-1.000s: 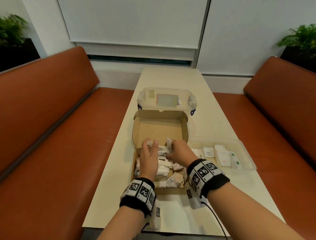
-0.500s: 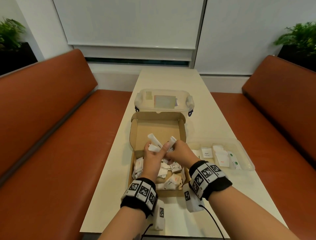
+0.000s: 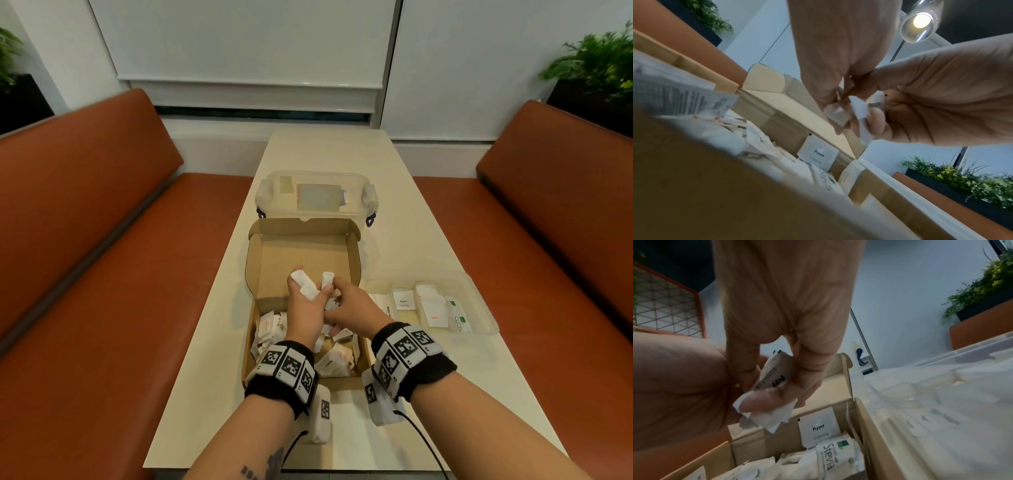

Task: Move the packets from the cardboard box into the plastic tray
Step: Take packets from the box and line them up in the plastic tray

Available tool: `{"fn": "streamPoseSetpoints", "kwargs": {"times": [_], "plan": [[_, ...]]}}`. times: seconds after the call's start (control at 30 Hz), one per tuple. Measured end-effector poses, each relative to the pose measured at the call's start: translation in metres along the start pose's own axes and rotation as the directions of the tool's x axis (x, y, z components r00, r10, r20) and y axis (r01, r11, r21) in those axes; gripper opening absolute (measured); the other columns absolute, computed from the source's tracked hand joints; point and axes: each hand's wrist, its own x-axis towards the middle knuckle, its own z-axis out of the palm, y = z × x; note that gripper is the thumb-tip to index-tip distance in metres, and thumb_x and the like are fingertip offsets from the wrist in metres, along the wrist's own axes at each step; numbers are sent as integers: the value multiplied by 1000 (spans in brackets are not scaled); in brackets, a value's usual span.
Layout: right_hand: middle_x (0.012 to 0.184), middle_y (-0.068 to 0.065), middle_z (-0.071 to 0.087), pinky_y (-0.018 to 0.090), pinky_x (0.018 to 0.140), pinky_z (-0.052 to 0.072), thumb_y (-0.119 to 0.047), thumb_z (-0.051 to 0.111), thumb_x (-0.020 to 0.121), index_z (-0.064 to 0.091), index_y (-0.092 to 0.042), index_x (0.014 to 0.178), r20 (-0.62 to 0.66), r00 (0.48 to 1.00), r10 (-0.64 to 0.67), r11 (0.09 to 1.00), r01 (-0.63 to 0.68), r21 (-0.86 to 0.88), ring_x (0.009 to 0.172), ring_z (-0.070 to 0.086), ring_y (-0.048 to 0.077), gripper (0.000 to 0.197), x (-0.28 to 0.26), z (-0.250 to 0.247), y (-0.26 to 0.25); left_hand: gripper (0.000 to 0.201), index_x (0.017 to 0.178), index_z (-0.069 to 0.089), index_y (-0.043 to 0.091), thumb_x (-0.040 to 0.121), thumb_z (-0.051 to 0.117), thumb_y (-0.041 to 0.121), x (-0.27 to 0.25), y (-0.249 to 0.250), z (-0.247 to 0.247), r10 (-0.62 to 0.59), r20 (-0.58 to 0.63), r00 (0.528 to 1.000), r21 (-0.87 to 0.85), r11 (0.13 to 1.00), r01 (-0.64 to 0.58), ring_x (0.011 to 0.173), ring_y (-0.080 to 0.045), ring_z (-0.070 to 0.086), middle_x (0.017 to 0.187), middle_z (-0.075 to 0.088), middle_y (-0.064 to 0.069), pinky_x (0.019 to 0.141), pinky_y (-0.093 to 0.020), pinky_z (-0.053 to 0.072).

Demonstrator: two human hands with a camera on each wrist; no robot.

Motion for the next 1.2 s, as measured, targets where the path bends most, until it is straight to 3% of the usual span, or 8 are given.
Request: {"fn": "streamPoseSetpoints", "kwargs": {"times": [0.07, 0.17, 0.3, 0.5, 0.6, 0.93, 1.07, 1.2], "plan": [[99, -3, 53, 23, 49, 55, -8, 68, 76, 44, -20, 107, -23, 999, 31, 1000, -31, 4, 47, 64, 10, 41, 0, 0, 4, 62, 135, 28, 36, 89, 62, 13, 1, -3, 2, 7, -26, 1000, 14, 1000, -6, 108, -31, 59, 122, 54, -14, 90, -51, 52], [94, -9, 50, 26, 56, 57, -12, 72, 74, 46, -21, 105, -34, 997, 68, 996, -66, 57, 48, 66, 11, 42, -1, -3, 10, 56, 135, 30, 32, 92, 56, 8, 3, -7, 4, 40, -86, 995, -21, 999, -42, 105, -24, 60, 123, 56, -15, 78, -32, 53], [97, -14, 54, 27, 61, 59, -16, 78, 74, 54, -18, 97, -9, 998, 66, 995, -65, 74, 54, 68, 11, 33, -2, -7, 18, 54, 138, 26, 31, 95, 50, 9, 4, -10, 8, 37, -135, 990, -52, 998, -44, 84, -5, 62, 110, 62, -10, 64, -18, 44], [102, 3, 65, 33, 67, 60, -13, 80, 73, 66, -7, 83, -55, 997, 53, 977, -41, 208, 71, 70, 16, 18, -5, -14, 29, 55, 142, 20, 28, 97, 44, 7, 4, -7, 10, -8, -187, 982, -154, 988, -22, 76, -15, 65, 108, 61, -11, 56, -23, 53], [84, 2, 66, 29, 64, 57, -14, 78, 76, 67, -9, 78, -93, 993, 73, 980, -55, 190, 58, 65, 14, 13, -6, -22, 33, 52, 138, 22, 31, 98, 44, 8, 6, -3, 8, -41, -204, 978, -237, 971, -9, 75, -18, 66, 101, 62, -8, 52, -26, 54], [65, -4, 51, 16, 45, 33, -18, 50, 94, 67, -4, 89, -223, 966, 132, 969, -79, 234, 52, 42, 7, 23, -1, -35, 36, 46, 135, 26, 21, 97, 42, 1, 2, 3, 34, -126, -97, 987, -512, 857, 59, 80, -32, 61, 102, 61, -26, 77, -47, 52], [54, -7, 50, 17, 39, 35, -31, 55, 93, 62, -14, 71, -150, 984, 100, 949, -49, 310, 41, 43, 4, 28, -8, -35, 33, 42, 133, 27, 19, 98, 43, 3, 1, 7, 45, -117, -78, 990, -490, 869, 64, 84, -27, 65, 100, 66, -22, 77, -43, 52], [59, -7, 57, 14, 39, 36, -25, 63, 88, 66, -11, 81, -170, 982, 89, 956, -36, 290, 38, 47, -3, 16, -10, -37, 38, 35, 128, 28, 15, 98, 43, 5, -2, 8, 53, -86, -18, 996, -461, 885, 68, 77, -21, 66, 87, 69, -12, 69, -36, 54]]}}
